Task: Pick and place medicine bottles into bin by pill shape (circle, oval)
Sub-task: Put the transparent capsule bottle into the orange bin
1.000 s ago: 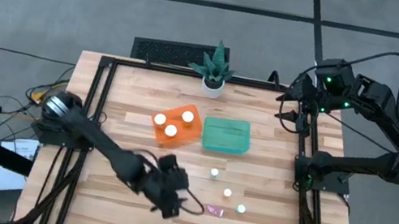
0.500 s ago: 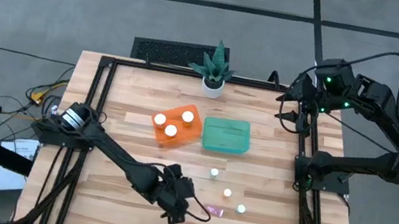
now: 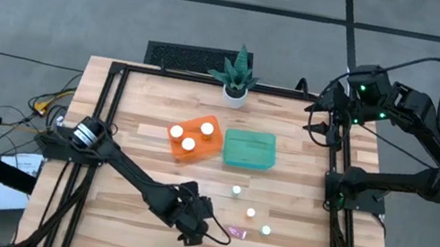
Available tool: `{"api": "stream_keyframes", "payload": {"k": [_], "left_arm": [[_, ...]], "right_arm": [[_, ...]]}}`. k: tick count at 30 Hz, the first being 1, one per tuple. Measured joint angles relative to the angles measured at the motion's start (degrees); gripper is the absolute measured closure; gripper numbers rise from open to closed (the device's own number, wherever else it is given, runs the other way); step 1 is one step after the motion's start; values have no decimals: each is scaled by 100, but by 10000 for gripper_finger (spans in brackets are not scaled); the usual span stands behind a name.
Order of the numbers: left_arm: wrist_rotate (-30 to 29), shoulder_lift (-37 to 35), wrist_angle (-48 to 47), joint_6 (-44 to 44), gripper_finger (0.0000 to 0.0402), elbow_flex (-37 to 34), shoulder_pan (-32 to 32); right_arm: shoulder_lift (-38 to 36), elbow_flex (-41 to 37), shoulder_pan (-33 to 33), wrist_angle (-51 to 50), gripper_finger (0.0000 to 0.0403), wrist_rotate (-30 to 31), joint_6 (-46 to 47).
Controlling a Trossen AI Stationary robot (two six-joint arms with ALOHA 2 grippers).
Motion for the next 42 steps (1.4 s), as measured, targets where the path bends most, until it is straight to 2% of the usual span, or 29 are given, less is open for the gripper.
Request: {"api": "stream_keyframes", "payload": {"k": [15, 22, 25, 28, 30, 36, 39, 42], "left_arm": [[52, 6, 49, -38, 253, 2, 9], [-154, -45, 47, -648, 249, 0, 9], [-466, -277, 48, -900, 247, 0, 9], [-993, -679, 11, -1150, 252, 0, 9], [-1540, -1023, -27, -1351, 253, 2, 7], [-3950, -2268, 155, -1517, 242, 0, -103], [-4869, -2751, 727, -802, 242, 0, -211], [-5423, -3047, 1615, 246, 243, 2, -270]], "right_arm": [[0, 0, 0, 9, 132, -2, 35], [0, 0, 3, 29, 132, -11, 50], [0, 0, 13, 65, 132, -15, 115], [0, 0, 11, 184, 132, -123, 204], [0, 0, 11, 399, 132, -433, 354], [0, 0, 74, 1200, 132, -1753, 900], [0, 0, 328, 1792, 132, -1966, 1242], [54, 0, 752, 2570, 132, -1970, 1572]]}}
